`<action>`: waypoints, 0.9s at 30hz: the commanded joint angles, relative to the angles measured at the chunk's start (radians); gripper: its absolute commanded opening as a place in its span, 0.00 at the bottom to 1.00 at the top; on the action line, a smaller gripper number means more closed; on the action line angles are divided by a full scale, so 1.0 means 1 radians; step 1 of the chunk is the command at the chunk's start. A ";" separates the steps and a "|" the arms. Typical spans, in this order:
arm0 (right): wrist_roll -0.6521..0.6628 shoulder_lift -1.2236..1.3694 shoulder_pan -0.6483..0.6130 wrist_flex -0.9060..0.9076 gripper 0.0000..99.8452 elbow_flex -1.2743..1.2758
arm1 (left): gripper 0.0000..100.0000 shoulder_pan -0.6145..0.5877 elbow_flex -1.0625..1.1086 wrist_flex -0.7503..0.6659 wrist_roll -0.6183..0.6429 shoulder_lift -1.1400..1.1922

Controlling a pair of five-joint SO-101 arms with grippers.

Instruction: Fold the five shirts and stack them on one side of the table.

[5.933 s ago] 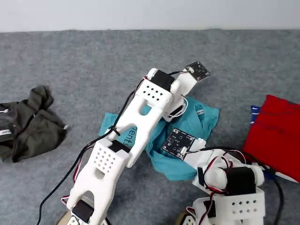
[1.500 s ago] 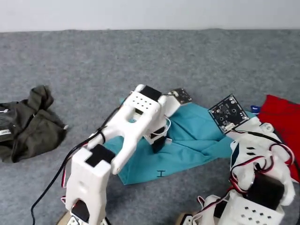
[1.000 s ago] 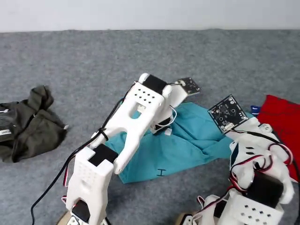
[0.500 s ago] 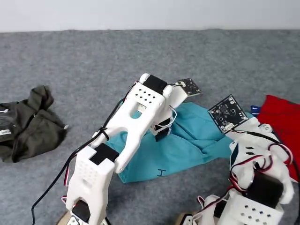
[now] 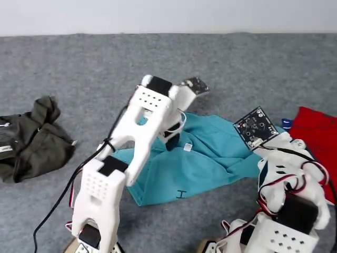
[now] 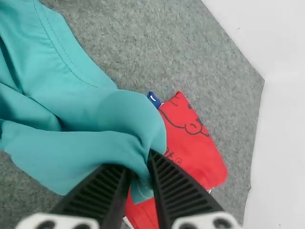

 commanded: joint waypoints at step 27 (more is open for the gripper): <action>0.008 0.001 -0.007 -0.007 0.01 0.005 | 0.19 0.126 0.099 0.011 0.011 -0.123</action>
